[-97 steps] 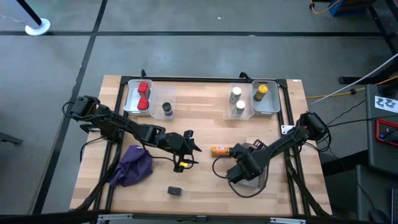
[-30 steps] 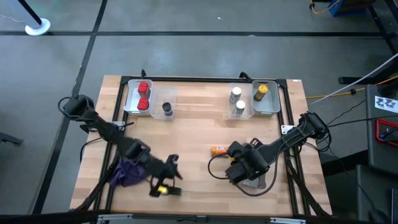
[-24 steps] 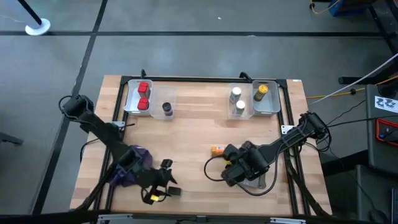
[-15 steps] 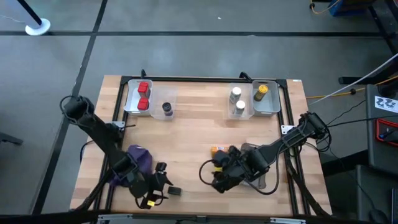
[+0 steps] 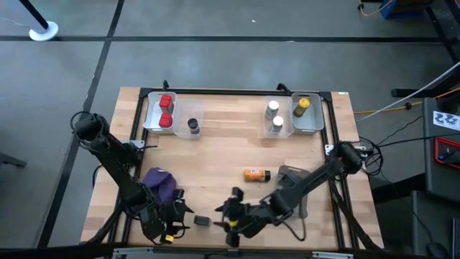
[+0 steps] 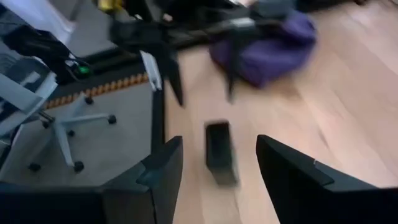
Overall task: Sort spices by type
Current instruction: Put the green seasoning can into the black bin
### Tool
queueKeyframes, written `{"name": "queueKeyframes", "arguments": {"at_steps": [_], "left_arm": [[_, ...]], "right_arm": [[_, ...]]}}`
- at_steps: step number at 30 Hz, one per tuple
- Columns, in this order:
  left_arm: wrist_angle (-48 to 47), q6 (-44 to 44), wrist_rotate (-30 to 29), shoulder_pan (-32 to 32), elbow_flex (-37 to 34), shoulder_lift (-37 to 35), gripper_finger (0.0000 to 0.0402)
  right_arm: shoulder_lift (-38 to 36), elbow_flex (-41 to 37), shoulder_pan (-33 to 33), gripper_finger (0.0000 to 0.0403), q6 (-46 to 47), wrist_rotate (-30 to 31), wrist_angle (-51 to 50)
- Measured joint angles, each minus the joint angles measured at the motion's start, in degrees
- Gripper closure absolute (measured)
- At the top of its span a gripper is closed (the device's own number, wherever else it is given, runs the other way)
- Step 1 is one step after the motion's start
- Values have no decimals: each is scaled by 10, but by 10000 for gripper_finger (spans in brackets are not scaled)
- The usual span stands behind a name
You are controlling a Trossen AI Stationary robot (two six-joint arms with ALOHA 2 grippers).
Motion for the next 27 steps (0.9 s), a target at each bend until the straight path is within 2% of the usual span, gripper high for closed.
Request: {"name": "queueKeyframes", "arguments": {"at_steps": [4, 8, 16, 27], "left_arm": [[-22, -40, -4, 0, 0, 5, 160], [-15, -42, -7, 0, 0, 18, 160], [-17, -42, -7, 1, 0, 49, 160], [3, -46, -12, 1, 0, 86, 160]], "right_arm": [[42, 0, 0, 198, -85, -1, 81], [74, 0, 0, 198, -134, -4, 128], [111, 0, -8, 198, -140, -7, 160], [112, 0, -20, 198, -140, 9, 155]]}}
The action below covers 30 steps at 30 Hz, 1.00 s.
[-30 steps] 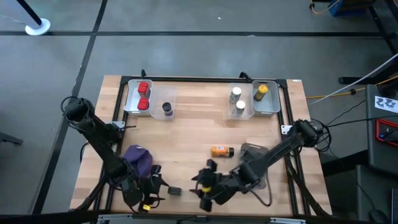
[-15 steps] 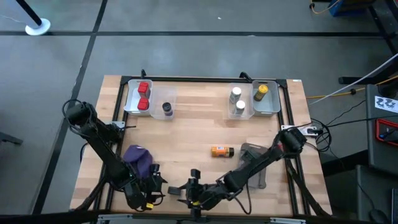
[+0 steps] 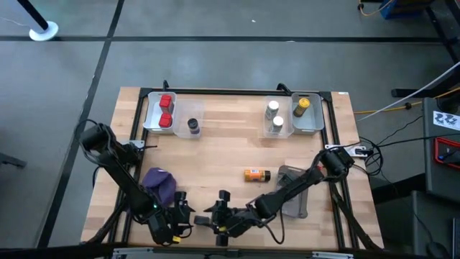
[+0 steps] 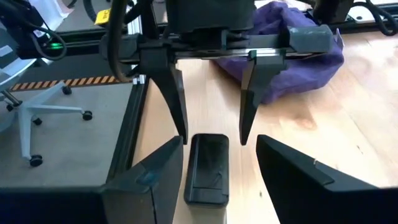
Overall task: Sort spices by type
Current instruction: Put the green seasoning can into the black bin
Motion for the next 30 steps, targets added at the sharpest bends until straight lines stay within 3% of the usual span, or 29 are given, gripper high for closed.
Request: {"name": "queueKeyframes", "arguments": {"at_steps": [30], "left_arm": [[11, 7, -1, 7, 0, 5, 160]], "right_arm": [[49, 0, 1, 198, 2, -9, 23]]}}
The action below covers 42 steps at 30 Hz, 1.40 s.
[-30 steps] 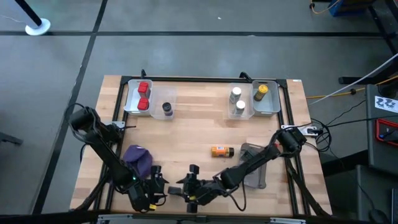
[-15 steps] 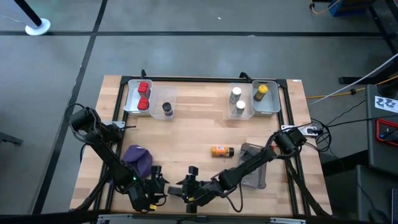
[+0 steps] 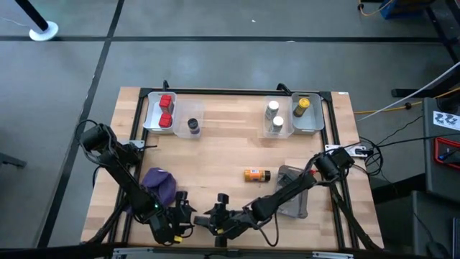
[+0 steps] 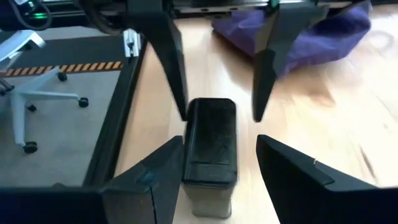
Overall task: Sort spices by type
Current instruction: Put the green seasoning can into the black bin
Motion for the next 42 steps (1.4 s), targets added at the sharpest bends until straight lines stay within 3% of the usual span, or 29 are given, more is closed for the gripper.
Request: {"name": "queueKeyframes", "arguments": {"at_steps": [8, 16, 23, 26, 36, 42], "left_arm": [[0, 1, 0, 5, 0, 0, 160], [0, 2, 0, 7, 0, 0, 160], [0, 7, 0, 7, 0, 0, 160], [0, 10, 0, 7, 0, 0, 160], [-2, 10, 0, 7, 0, 0, 160], [0, 8, 0, 9, 0, 0, 160]], "right_arm": [[23, 0, 0, 198, 0, -14, 13], [25, 0, 0, 200, 0, 10, 21], [24, 0, 0, 267, 0, 10, 21], [14, 0, 1, 267, 0, 3, 15], [-82, 0, 2, 267, 46, -7, -124], [-166, 0, 24, 267, 93, 34, -262]]}}
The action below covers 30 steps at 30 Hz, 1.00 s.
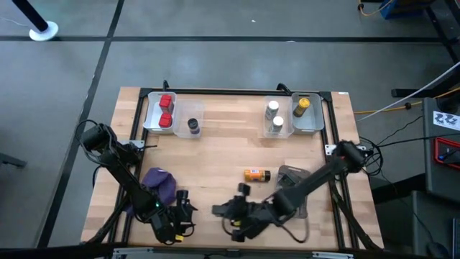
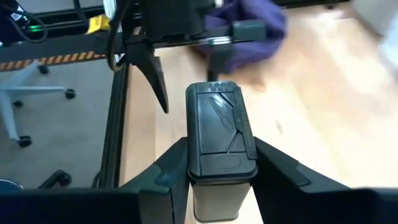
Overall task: Sort spices by type
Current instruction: Put the green seasoning can into the black bin
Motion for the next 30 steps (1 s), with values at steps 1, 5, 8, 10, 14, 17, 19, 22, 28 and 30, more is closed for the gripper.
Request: {"name": "queueKeyframes", "arguments": {"at_steps": [1, 5, 8, 10, 14, 17, 19, 22, 28, 30], "left_arm": [[0, -1, 0, 0, 0, 0, 160], [0, -2, 0, 6, 0, 0, 160], [1, -2, 0, 11, 0, 0, 160], [2, -2, 0, 15, 0, 0, 160], [3, 0, 0, 23, 0, 0, 160], [4, 0, 0, 27, 0, 0, 160], [5, 0, 0, 29, 0, 0, 160], [17, 0, 0, 30, 0, 0, 160], [28, 0, 0, 30, 0, 0, 160], [28, 0, 0, 30, 0, 0, 160]], "right_arm": [[-14, 0, 7, 267, 12, 12, -26], [-67, 0, 40, 267, 63, 82, -118], [-92, 0, 70, 267, 120, 143, -198], [-99, 0, 91, 267, 178, 180, -263], [-98, -1, 131, 267, 332, 217, -400], [-99, -21, 156, 267, 441, 238, -460], [-98, -32, 173, 267, 495, 249, -498], [-99, -57, 191, 267, 564, 245, -529], [-98, -117, 212, 267, 647, 216, -546], [-98, -131, 218, 267, 668, 204, -553]]}}
